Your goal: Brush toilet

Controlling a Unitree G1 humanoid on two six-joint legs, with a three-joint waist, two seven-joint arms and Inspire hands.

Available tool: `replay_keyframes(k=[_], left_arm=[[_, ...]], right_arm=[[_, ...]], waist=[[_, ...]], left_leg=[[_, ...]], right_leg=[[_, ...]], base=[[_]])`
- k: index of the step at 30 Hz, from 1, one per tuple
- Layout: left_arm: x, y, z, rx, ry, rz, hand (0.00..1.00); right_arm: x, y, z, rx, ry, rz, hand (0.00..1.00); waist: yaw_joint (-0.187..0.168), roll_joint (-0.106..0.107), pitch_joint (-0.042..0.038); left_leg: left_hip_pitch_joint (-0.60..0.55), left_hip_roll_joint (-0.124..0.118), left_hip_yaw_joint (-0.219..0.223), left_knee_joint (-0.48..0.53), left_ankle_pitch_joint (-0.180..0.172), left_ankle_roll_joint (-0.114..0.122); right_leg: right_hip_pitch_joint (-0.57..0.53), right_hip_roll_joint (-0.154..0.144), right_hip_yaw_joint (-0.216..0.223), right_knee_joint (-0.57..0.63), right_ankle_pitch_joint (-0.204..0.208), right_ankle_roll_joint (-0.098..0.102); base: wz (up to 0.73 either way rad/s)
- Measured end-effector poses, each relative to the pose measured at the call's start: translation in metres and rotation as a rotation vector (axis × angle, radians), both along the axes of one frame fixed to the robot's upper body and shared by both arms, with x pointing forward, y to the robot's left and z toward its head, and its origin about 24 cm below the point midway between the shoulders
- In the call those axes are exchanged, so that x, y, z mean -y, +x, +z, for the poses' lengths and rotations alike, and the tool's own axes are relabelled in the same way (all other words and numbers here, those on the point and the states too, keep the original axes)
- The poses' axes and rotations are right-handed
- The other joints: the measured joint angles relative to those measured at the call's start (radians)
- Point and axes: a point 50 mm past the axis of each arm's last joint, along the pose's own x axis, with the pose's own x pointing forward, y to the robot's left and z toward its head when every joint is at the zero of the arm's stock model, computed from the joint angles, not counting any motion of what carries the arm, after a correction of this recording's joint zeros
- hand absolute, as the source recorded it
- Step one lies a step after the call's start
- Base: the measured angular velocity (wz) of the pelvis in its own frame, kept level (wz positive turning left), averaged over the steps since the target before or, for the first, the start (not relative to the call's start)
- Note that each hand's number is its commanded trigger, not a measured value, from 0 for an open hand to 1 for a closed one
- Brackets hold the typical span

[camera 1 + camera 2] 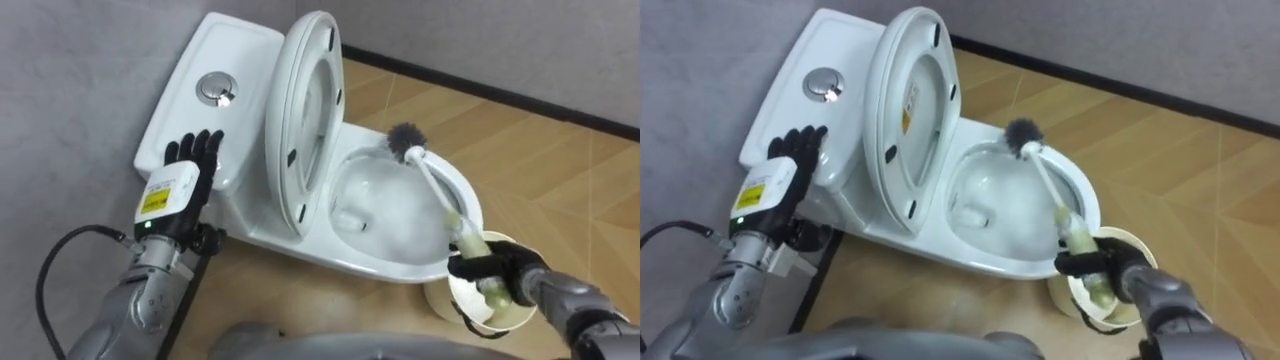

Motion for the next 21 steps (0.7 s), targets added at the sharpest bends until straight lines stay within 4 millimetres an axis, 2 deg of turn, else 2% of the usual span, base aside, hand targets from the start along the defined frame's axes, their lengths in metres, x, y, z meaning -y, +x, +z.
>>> replay_keyframes(k=[3, 10, 18, 21], left_arm=[[-0.001, 0.003, 0.002, -0.025, 0.029, -0.035, 0.00], [-0.007, 0.014, 0.008, -0.012, 0.087, -0.071, 0.00], [-0.002, 0.043, 0.016, 0.064, 0.164, -0.121, 0.00], [0.000, 0.048, 0.020, 0.096, 0.168, -0.127, 0.00]], right_arm=[[0.000, 0.011, 0.005, -0.009, -0.059, 0.083, 1.00], [0.004, 0.021, 0.011, -0.016, -0.175, 0.192, 1.00], [0.006, 0.022, 0.011, -0.054, -0.338, 0.347, 1.00], [0.004, 0.020, 0.009, -0.080, -0.364, 0.410, 1.00]], waist=[[0.001, 0.007, -0.0009], [0.004, 0.012, 0.0010], [0.052, 0.006, 0.0071], [0.057, 0.006, 0.0084]], left_leg=[[-0.011, -0.003, 0.001, -0.004, 0.012, 0.001], [-0.056, -0.005, 0.000, -0.024, 0.039, -0.002], [-0.134, 0.003, -0.001, -0.020, 0.069, -0.011], [-0.161, 0.004, -0.004, -0.019, 0.081, -0.015]], right_leg=[[-0.021, -0.002, 0.009, 0.008, 0.001, -0.002], [-0.078, -0.005, 0.007, 0.023, 0.007, -0.012], [-0.150, -0.001, -0.009, 0.025, 0.024, -0.032], [-0.177, 0.001, -0.013, 0.025, 0.028, -0.038]], base=[[0.00], [0.00], [0.02], [0.07]])
